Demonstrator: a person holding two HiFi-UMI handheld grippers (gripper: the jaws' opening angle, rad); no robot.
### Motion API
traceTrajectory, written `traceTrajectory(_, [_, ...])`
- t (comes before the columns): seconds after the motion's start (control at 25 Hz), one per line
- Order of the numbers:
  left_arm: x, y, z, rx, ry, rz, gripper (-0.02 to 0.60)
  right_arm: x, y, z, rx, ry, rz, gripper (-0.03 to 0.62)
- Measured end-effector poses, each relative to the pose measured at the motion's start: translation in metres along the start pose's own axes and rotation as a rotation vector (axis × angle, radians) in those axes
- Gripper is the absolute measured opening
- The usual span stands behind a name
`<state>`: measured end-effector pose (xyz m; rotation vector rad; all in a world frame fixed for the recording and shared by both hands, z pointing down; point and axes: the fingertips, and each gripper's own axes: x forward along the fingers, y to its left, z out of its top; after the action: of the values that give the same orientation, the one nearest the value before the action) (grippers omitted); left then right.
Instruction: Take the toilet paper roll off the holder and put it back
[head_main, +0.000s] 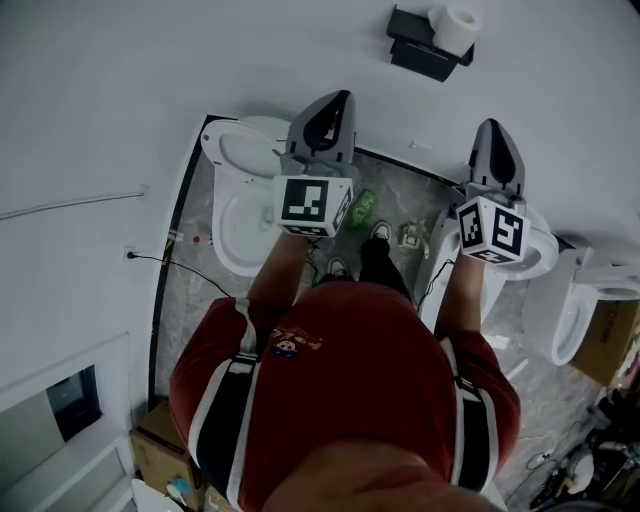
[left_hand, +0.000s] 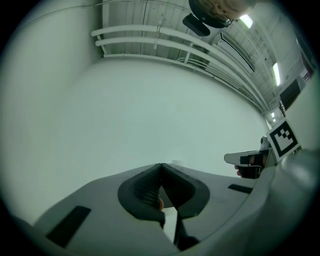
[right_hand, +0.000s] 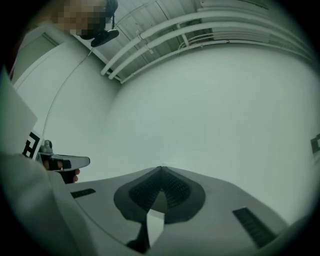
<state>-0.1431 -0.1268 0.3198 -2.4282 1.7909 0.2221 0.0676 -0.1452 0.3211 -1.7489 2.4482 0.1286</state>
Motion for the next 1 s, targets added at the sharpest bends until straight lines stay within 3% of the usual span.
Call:
traceTrajectory(0.36, [0.090, -0.010, -0.005, 0.032, -0.001, -0.010, 0.018, 0.069, -0.060, -0.006, 0.038, -0.019, -0.004, 0.008])
traceTrajectory(0.64, [0.146, -0.015, -0.009, 0.077, 0.013, 0.041, 0.018, 0.114, -0.107, -0.006, 0.059, -0.032, 0.018, 0.008])
traceTrajectory(1.0, [0.168, -0.003, -0.019, 0.091, 0.027, 0.086, 0.018, 0.152, -0.109, -0.022, 0.079, -0.009, 0.073, 0.008])
